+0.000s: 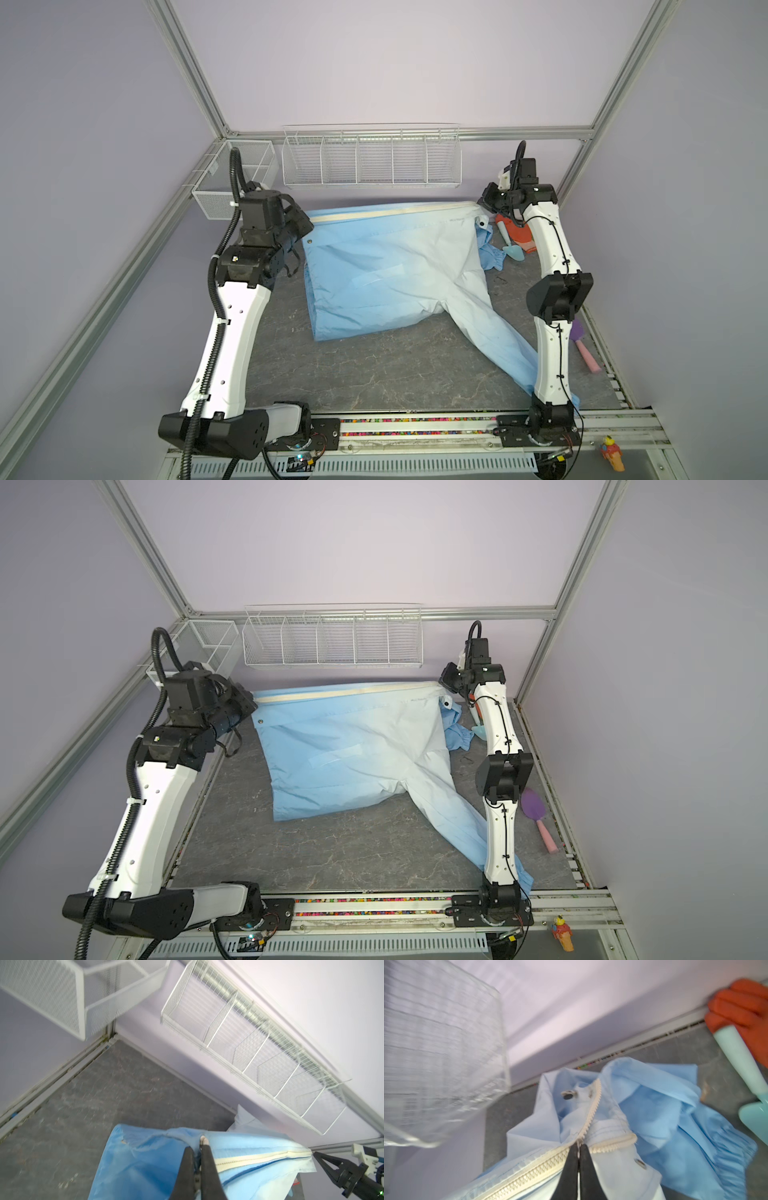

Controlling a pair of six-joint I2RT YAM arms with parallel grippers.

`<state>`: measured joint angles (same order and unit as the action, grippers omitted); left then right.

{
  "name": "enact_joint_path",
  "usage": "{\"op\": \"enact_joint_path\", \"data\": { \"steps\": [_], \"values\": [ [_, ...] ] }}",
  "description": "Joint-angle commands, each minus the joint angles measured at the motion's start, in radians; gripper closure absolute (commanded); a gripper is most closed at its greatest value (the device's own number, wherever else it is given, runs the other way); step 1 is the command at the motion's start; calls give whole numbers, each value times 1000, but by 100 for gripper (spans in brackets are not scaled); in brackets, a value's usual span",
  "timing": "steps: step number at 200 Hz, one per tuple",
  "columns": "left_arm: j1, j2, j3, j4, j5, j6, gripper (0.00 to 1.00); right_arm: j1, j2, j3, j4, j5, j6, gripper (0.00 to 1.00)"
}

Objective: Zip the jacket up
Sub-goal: 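Lift the jacket with both grippers, drawing the slider up to the collar, then lower the zipped jacket flat onto the table with both grippers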

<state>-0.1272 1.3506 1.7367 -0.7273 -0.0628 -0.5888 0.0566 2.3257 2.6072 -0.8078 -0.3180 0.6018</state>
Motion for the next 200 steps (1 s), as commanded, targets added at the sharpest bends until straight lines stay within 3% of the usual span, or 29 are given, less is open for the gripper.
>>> {"op": "enact_joint_path", "data": {
  "steps": [1, 29, 55, 69, 93, 110, 139, 159, 173, 177, 184, 191, 194, 196, 198, 200],
  "values": [
    [60, 26, 186, 76, 22, 53, 100, -61, -172, -8, 436, -89, 126, 93],
    [91, 54, 244, 81, 117, 55, 100, -73, -262, -67, 602, -131, 125, 93],
    [99, -29, 44, 75, 136, 5, 100, -80, -321, -166, 421, -147, 31, 93],
    [100, -109, -137, 87, 122, -15, 100, -73, -408, -383, 348, -131, -29, 93],
    [127, -217, -417, 106, 118, -36, 100, -58, -592, -857, 353, 20, -116, 93],
    [165, -260, -544, 126, 139, -50, 100, -75, -627, -1041, 309, 112, -163, 93],
    [180, -275, -632, 132, 145, -37, 100, -115, -584, -1132, 253, 166, -200, 93],
    [183, -257, -667, 143, 179, -32, 100, -116, -568, -1130, 249, 148, -227, 93],
    [183, -257, -691, 145, 184, -21, 100, -118, -557, -1117, 250, 74, -228, 92],
    [182, -257, -692, 135, 181, -17, 90, -118, -552, -1102, 225, 62, -231, 84],
    [183, -253, -687, 110, 176, -9, 67, -117, -541, -1075, 186, 54, -234, 56],
    [184, -254, -682, 86, 169, 1, 54, -116, -546, -1068, 166, 57, -234, 34],
    [183, -258, -681, 79, 165, 7, 50, -118, -552, -1070, 162, 61, -233, 11],
    [183, -259, -681, 75, 162, 10, 47, -117, -557, -1073, 161, 62, -234, 2],
    [183, -262, -681, 73, 159, 14, 42, -118, -563, -1075, 161, 66, -234, 5],
    [183, -266, -681, 69, 156, 18, 16, -118, -570, -1078, 160, 70, -237, 10]
  ]
}}
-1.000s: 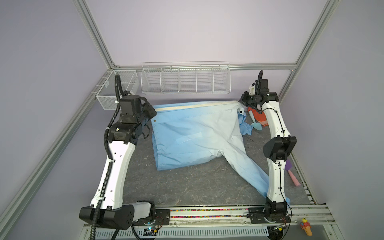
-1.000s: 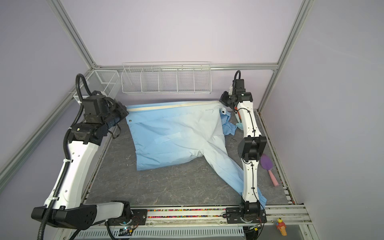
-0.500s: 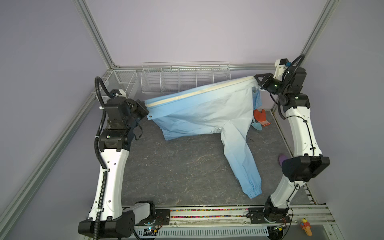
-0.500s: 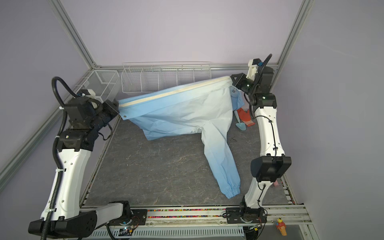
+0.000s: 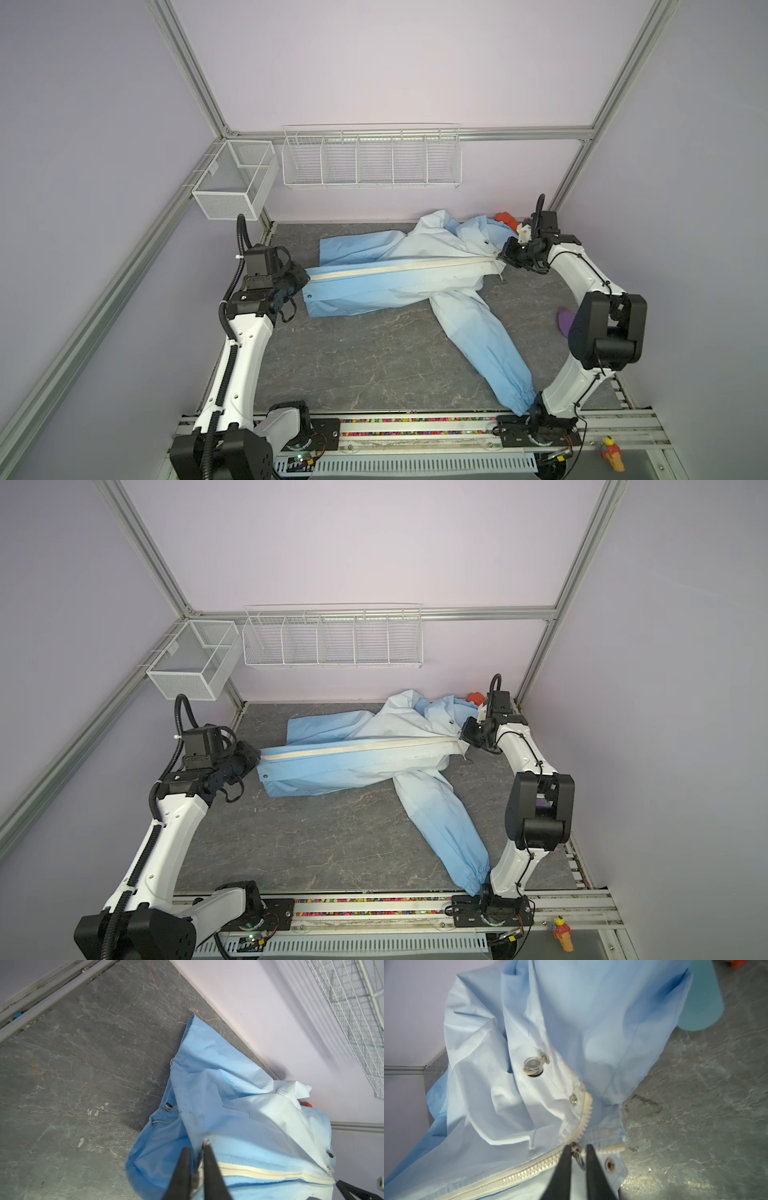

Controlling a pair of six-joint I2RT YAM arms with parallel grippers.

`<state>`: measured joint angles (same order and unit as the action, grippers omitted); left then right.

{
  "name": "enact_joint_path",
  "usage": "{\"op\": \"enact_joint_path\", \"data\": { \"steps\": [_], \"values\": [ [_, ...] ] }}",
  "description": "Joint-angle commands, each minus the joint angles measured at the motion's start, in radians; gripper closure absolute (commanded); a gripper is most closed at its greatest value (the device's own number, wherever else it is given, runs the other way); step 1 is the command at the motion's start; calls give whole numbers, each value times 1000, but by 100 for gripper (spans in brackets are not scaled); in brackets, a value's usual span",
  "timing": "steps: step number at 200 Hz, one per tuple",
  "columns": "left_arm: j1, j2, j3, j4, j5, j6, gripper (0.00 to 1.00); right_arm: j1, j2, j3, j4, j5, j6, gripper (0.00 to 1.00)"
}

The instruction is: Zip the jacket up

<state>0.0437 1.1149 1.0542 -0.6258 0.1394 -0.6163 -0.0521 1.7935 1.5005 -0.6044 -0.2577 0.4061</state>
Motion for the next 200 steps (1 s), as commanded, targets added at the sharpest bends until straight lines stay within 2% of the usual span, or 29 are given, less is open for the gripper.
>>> {"op": "enact_joint_path", "data": {
  "steps": [1, 2, 5, 34, 66, 80, 88, 101, 115, 132, 161, 188, 197, 200],
  "values": [
    [12, -32, 1, -33, -48, 47, 8, -9, -42, 26, -43, 12, -42, 11],
    [12, -35, 1, -34, -51, 49, 4, -9, -46, 23, -43, 15, -43, 11],
    [12, -45, 0, -36, -60, 53, 1, -9, -59, 16, -41, 24, -45, 12],
    [13, -163, -47, 32, -153, 117, 0, -15, -224, -86, 35, 147, -59, 12],
    [12, -253, -115, 225, -62, 206, 0, -23, -404, -181, 113, 380, -1, 11],
    [12, -264, -127, 262, -50, 252, 0, -28, -496, -265, 241, 424, -13, 12],
    [12, -280, -148, 303, -59, 286, 0, -28, -552, -348, 367, 424, -65, 12],
    [12, -322, -214, 399, -125, 302, 8, -27, -607, -464, 519, 455, -105, 12],
    [12, -356, -297, 504, -238, 311, 7, -33, -621, -519, 560, 527, -107, 12],
    [13, -356, -424, 618, -321, 358, 4, -27, -614, -606, 631, 553, -224, 12],
    [13, -291, -616, 775, -364, 472, 0, -12, -591, -859, 854, 590, -275, 12],
    [12, -134, -775, 1084, -359, 518, 0, 21, -465, -995, 1138, 577, -312, 12],
    [13, -56, -808, 1197, -354, 533, 0, 24, -423, -960, 1056, 542, -327, 9],
    [12, -29, -815, 1232, -351, 537, 0, 30, -408, -967, 1091, 548, -334, 9]
  ]
}}
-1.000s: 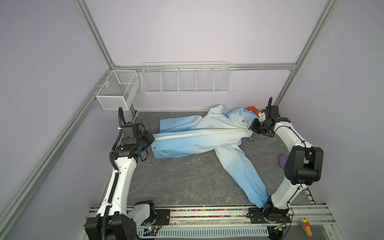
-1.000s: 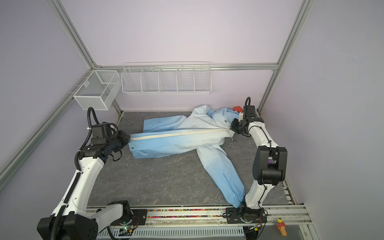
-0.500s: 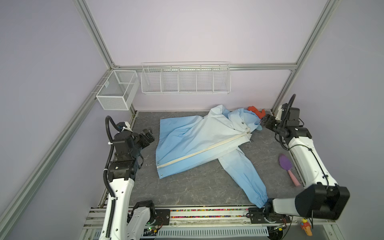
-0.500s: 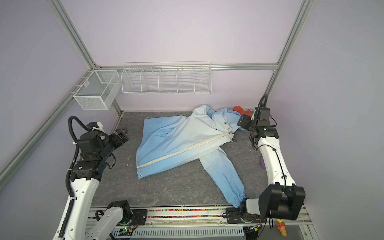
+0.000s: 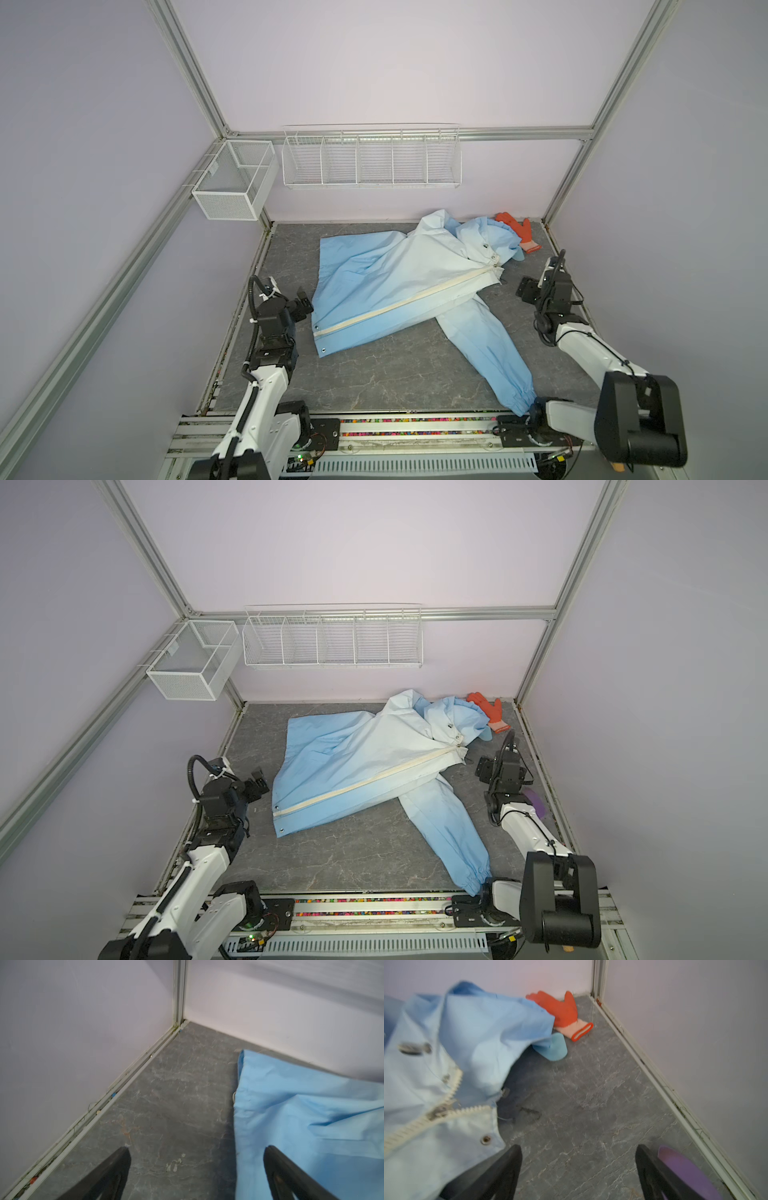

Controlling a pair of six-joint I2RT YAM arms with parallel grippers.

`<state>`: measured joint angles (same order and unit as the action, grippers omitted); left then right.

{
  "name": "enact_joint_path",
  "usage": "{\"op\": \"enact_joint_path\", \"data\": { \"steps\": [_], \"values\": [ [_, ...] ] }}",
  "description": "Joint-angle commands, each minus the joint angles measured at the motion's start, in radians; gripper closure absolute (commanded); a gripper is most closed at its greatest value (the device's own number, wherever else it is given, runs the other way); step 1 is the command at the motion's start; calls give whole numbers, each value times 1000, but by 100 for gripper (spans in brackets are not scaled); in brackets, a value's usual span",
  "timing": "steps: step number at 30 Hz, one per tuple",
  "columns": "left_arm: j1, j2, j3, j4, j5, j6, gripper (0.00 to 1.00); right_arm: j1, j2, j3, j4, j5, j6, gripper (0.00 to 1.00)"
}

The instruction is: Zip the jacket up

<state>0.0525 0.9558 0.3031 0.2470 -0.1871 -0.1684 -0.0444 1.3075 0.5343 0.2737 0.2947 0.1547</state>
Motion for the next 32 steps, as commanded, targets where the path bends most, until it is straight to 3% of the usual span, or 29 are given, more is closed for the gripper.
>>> {"op": "enact_joint_path", "data": {
  "steps": [1, 4, 6, 8, 10, 12, 14, 17, 20, 23, 32],
  "values": [
    [3, 139, -66, 376, -24, 91, 0, 25, 84, -9, 234, -1, -86, 9],
    [3, 261, -12, 459, 13, 80, 1, 47, 175, -199, 669, -23, -134, 12],
    [5, 373, 18, 556, -3, 37, 1, 56, 187, -173, 599, -88, -158, 12],
    [-3, 479, 9, 647, 75, 50, 1, 64, 248, -174, 676, -96, -179, 12],
    [-14, 631, -8, 898, 115, 99, 1, 59, 213, -151, 578, -104, -167, 12],
    [-16, 529, 80, 575, 114, 97, 1, 62, 231, -165, 634, -97, -173, 12],
    [-22, 605, 56, 729, 110, 111, 1, 63, 214, -162, 603, -71, -159, 12],
    [-23, 544, 95, 560, 82, 87, 1, 68, 214, -158, 598, -67, -165, 12],
    [-22, 600, 50, 742, 84, 96, 1, 69, 217, -157, 600, -65, -166, 12],
    [-23, 578, 70, 663, 92, 99, 1, 69, 221, -153, 595, -65, -167, 12],
    [-32, 594, 71, 690, 94, 112, 1, 62, 225, -150, 596, -88, -165, 12]
  ]
}}
